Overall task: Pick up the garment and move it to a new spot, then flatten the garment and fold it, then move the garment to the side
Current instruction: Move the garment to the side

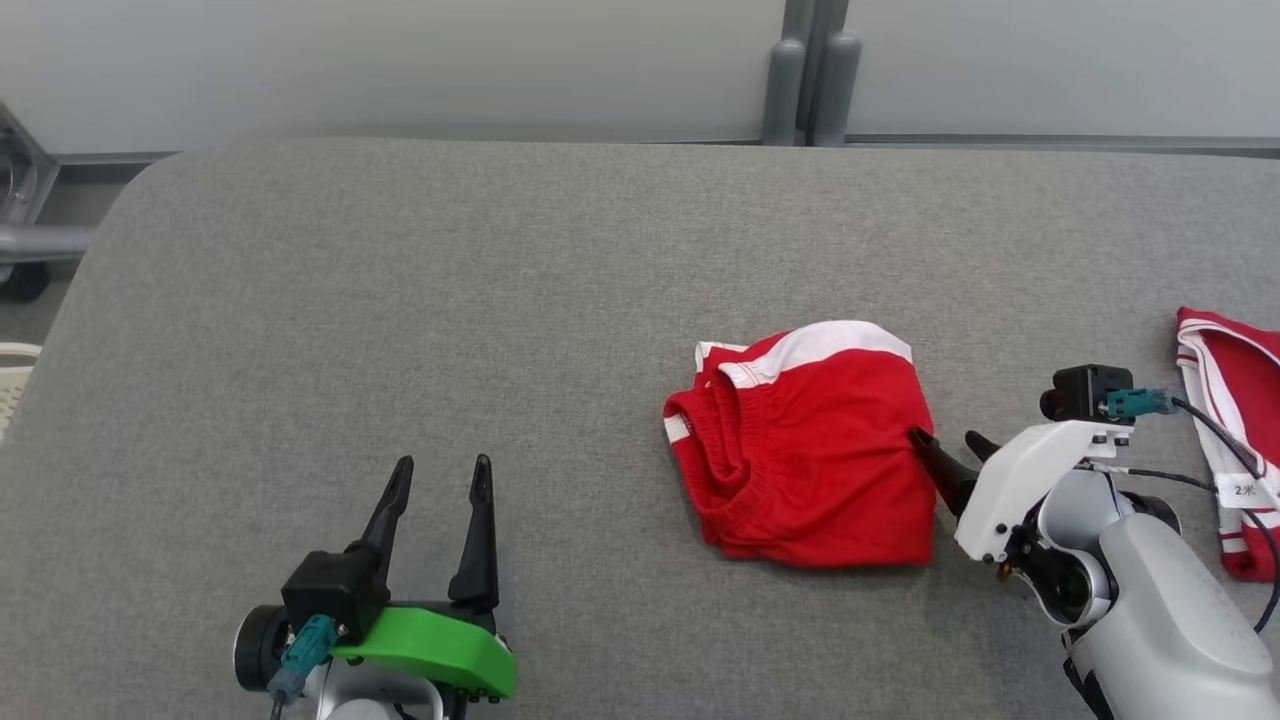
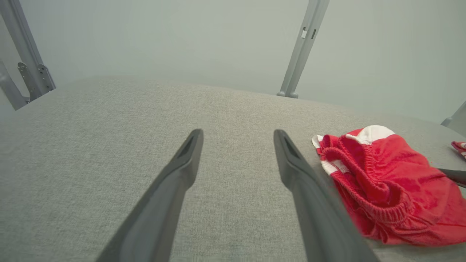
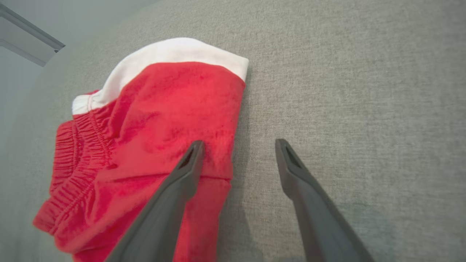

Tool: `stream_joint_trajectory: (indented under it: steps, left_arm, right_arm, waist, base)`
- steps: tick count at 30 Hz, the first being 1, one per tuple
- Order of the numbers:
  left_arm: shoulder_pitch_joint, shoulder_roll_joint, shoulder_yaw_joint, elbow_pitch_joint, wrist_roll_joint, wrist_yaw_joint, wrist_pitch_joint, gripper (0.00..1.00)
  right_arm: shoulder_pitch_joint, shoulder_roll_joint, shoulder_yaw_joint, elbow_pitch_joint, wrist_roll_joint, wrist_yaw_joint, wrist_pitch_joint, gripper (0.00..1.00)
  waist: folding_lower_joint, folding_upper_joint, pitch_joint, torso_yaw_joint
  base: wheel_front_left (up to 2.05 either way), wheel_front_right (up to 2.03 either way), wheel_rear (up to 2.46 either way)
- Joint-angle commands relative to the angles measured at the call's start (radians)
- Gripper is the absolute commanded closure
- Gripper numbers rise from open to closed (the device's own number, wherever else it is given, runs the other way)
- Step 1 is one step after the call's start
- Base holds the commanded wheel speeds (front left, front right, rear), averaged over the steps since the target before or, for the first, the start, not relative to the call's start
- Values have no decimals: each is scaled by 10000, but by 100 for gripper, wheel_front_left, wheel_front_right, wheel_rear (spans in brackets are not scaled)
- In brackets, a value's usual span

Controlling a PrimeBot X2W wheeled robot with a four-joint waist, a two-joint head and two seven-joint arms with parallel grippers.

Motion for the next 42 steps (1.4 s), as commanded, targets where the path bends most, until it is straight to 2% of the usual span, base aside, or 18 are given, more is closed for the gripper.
stream_joint_trajectory:
  steps: [1,10,11,12,14,15,20,25,31,32,37,42]
  left_arm:
    - [-159,-13,12,19,-38,5,-64,0]
    - [-270,-129,44,144,-64,-62,-123,0]
    - [-272,-137,50,152,-61,-61,-131,0]
    - [-274,-145,53,162,-54,-64,-139,0]
    - [-281,-159,75,177,-47,-74,-147,0]
    - [-304,-172,101,185,-29,-77,-160,0]
    - [-353,-161,101,131,101,-95,-175,0]
    - [-345,-108,80,25,185,-104,-162,0]
    - [-323,-76,17,-20,221,-127,-167,0]
    - [-323,-76,17,-20,221,-127,-167,0]
    - [-345,-73,-53,-56,229,-155,-166,0]
    - [-393,-17,-76,-130,259,-126,-139,0]
  right_arm:
    - [-149,-75,-18,92,73,4,136,0]
    - [-685,-222,-32,590,597,4,1418,0]
    - [-714,-237,-41,606,639,4,1491,20]
    - [-749,-248,-44,617,651,4,1526,54]
    - [-809,-294,18,592,632,4,1556,80]
    - [-850,-335,42,542,625,4,1459,100]
    - [-874,-473,217,343,576,4,1338,100]
    - [-712,-853,655,-198,611,3,1668,100]
    - [-620,-1384,698,-990,699,4,2034,100]
    - [-620,-1384,698,-990,699,4,2034,100]
    - [-551,-1666,502,-1453,523,4,2322,100]
    - [-656,-1654,307,-1785,358,4,2560,100]
  waist:
    - [0,107,242,312]
    - [0,107,388,698]
    - [0,107,394,710]
    - [0,107,399,716]
    - [0,107,409,715]
    - [0,107,416,688]
    - [0,107,395,487]
    - [0,107,385,28]
    - [0,107,324,-873]
    - [0,107,324,-873]
    - [0,107,218,-1768]
    - [0,107,257,-2713]
  base:
    - [0,0,0]
    - [0,0,0]
    - [0,0,0]
    - [0,0,0]
    - [0,0,0]
    - [0,0,0]
    - [0,0,0]
    - [0,0,0]
    - [0,0,0]
    - [0,0,0]
    - [0,0,0]
    - [0,0,0]
